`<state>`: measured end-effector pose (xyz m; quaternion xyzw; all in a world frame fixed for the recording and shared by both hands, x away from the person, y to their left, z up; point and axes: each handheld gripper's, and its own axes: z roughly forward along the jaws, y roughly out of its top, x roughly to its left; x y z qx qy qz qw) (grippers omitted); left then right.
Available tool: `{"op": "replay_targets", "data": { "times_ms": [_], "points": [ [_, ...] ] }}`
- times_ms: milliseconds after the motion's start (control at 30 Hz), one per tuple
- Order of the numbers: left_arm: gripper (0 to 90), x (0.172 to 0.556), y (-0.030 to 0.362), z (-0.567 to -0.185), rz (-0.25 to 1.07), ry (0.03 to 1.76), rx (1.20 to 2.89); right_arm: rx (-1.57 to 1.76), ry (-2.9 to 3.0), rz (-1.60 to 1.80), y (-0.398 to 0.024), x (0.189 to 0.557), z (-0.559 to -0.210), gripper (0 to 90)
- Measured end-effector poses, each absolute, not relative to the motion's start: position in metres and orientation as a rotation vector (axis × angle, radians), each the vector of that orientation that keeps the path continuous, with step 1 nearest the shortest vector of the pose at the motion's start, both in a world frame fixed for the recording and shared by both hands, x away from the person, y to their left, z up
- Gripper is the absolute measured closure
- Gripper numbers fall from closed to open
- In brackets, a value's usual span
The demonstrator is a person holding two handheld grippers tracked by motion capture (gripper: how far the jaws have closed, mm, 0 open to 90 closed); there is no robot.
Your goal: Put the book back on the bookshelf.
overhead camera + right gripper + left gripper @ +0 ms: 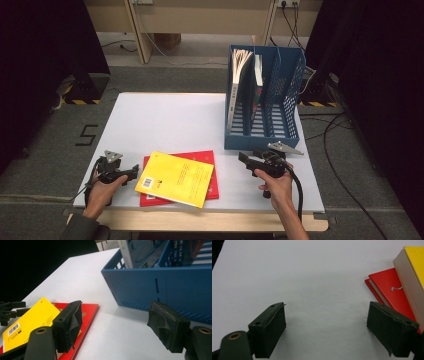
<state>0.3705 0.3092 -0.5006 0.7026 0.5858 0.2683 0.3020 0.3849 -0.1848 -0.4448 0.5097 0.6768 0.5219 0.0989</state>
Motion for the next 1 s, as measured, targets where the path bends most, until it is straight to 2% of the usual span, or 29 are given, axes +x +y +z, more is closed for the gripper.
{"op": "replay_targets", "data": {
  "times_ms": [400,900,1000],
  "points": [
    [14.5,0.369,0.31,-0.5,0.693,1.562,1.863,1.479,2.083,1.542,-0.168,0.374,-0.455,27.9],
    [15.0,0.355,0.299,-0.493,0.657,1.473,1.896,1.445,2.25,1.521,-0.132,0.36,-0.472,28.2],
    [22.5,0.351,0.296,-0.492,0.677,1.453,1.91,1.448,2.268,1.506,-0.127,0.357,-0.476,27.8]
  ]
}}
